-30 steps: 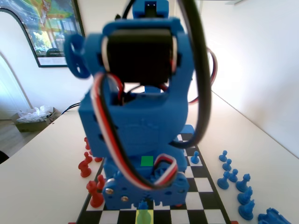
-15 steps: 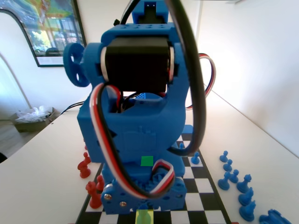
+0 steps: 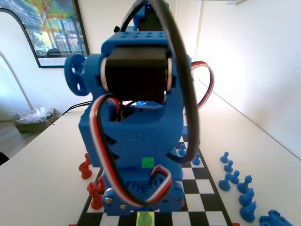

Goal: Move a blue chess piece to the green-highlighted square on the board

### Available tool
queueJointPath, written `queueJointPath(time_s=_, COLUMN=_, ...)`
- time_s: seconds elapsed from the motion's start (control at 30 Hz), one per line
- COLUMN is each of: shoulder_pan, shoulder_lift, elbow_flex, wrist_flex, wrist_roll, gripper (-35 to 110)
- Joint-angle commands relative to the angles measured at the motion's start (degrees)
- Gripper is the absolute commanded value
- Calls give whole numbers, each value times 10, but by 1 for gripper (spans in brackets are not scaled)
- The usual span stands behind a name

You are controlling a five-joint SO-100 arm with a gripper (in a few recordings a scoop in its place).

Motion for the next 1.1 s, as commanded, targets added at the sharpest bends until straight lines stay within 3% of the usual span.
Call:
queueJointPath(time_s=0.0, shoulder_pan=4, shoulder_lift=16, elbow_flex=-35, wrist_flex=4, wrist_roll=-12, gripper=11)
queueJointPath(time_s=1.07, shoulder_pan=-10, shoulder_lift=12, elbow_flex=-64, wrist_flex=9, wrist_roll=-14, gripper=1)
